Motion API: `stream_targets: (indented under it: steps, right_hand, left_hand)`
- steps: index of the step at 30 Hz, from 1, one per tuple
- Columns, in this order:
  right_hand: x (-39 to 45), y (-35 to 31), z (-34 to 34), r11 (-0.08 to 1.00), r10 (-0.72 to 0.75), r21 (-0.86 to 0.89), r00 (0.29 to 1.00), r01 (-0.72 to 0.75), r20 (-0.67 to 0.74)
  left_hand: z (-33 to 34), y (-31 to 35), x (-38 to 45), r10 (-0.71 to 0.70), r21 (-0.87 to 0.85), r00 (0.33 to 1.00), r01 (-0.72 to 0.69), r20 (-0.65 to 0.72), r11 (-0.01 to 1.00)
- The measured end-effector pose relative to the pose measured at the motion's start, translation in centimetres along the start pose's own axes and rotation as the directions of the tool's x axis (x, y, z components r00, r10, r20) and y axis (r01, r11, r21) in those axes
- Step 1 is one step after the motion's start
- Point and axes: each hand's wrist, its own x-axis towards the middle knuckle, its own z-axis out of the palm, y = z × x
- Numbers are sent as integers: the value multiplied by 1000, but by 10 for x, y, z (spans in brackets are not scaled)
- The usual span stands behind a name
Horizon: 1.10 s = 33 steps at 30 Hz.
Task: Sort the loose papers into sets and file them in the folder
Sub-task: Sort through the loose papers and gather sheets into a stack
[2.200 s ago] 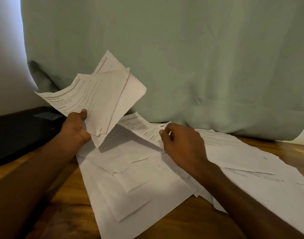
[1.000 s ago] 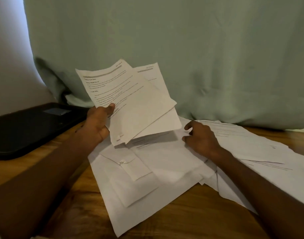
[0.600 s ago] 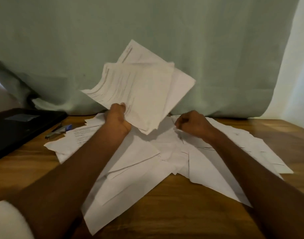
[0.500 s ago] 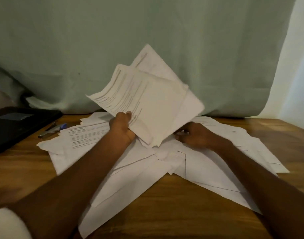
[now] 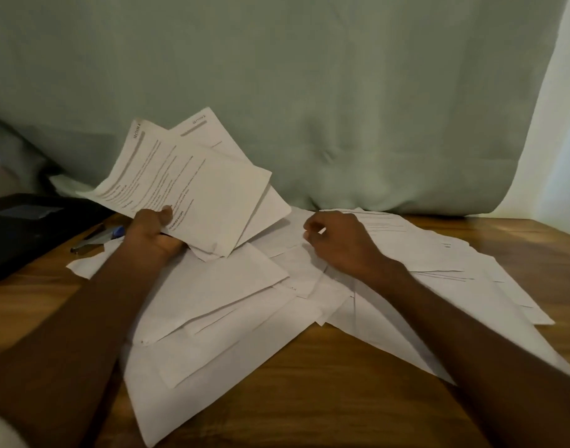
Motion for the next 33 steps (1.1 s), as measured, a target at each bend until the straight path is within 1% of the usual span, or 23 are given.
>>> stream_targets:
  steps: [2, 4, 6, 7, 8, 10, 12, 13, 15, 16, 18, 20, 22, 24, 25, 26, 27, 28, 29, 30, 31, 32, 33]
  right_hand:
    - [9, -16, 10, 997, 41, -64, 992, -34, 115]
    - [16, -30, 22, 977, 130, -193, 968, -88, 217]
    - [20, -38, 32, 955, 191, -270, 953, -125, 235]
    - [21, -38, 35, 952, 211, -269, 950, -146, 231]
    - [23, -39, 37, 956, 227, -239, 947, -172, 227]
    - [26, -36, 37, 961, 273, -91, 938, -260, 212]
    - [30, -29, 34, 922, 326, 172, 935, -347, 138]
    - [30, -26, 30, 862, 355, 350, 929, -367, 100]
    - [31, -18, 16, 637, 415, 683, 906, -356, 86]
    - [30, -15, 5, 511, 446, 783, 888, -353, 109]
    - [27, -5, -14, 312, 478, 883, 861, -351, 174]
    - [24, 7, -27, 185, 466, 933, 863, -308, 192]
    - [27, 18, -40, 141, 486, 968, 866, -209, 117]
    - [31, 26, -54, 103, 558, 992, 830, -78, 7]
    - [33, 29, -62, 50, 589, 998, 808, -30, -5]
    - [34, 33, -68, -30, 597, 1000, 802, -2, 19]
    - [34, 34, -71, -141, 572, 990, 817, 11, 73]
    - [34, 38, -71, -262, 514, 965, 849, 16, 126]
    - [34, 43, -71, -361, 453, 932, 880, 34, 143]
    - [34, 46, -72, -428, 384, 903, 913, 39, 142]
    - [35, 46, -74, -435, 320, 900, 940, 35, 118]
    - [35, 45, -78, -399, 264, 917, 961, 28, 85]
    - [34, 37, -82, -317, 239, 948, 969, 26, 53]
  left_hand:
    - [-3, 6, 5, 6, -36, 1000, -5, 11, 999]
    - [-8, 13, 10, 1, -53, 1000, 0, 13, 999]
    - [-16, 16, 18, -1, -51, 1000, 2, 13, 999]
    - [-19, 17, 21, 2, -44, 1000, -1, 18, 999]
    - [-20, 18, 23, 11, -41, 999, -10, 33, 999]
    - [-16, 21, 26, 54, -31, 997, -53, 55, 998]
    - [-9, 24, 23, 99, -17, 993, -98, 59, 995]
    - [-6, 24, 21, 114, -28, 992, -112, 58, 993]
    - [-5, 23, 21, 131, -46, 990, -128, 60, 991]
    - [-5, 22, 21, 126, -63, 990, -122, 65, 991]
    - [-6, 22, 23, 101, -98, 994, -96, 48, 991]
    - [-6, 20, 24, 78, -112, 996, -74, 36, 991]
    - [-3, 18, 22, 70, -102, 996, -65, 46, 993]
    - [1, 14, 16, 70, -98, 995, -62, 75, 993]
    - [3, 12, 12, 72, -97, 994, -63, 86, 993]
    - [6, 10, 8, 73, -94, 993, -64, 95, 993]
    - [9, 8, 5, 73, -90, 992, -64, 104, 994]
    - [11, 6, 2, 69, -82, 991, -60, 111, 995]
    - [14, 5, 0, 59, -76, 991, -51, 119, 996]
    - [16, 4, -1, 48, -77, 991, -39, 123, 996]
    - [17, 5, -3, 42, -85, 991, -31, 126, 996]
    - [18, 5, -4, 39, -102, 991, -25, 132, 994]
    - [18, 6, -5, 43, -114, 990, -27, 137, 993]
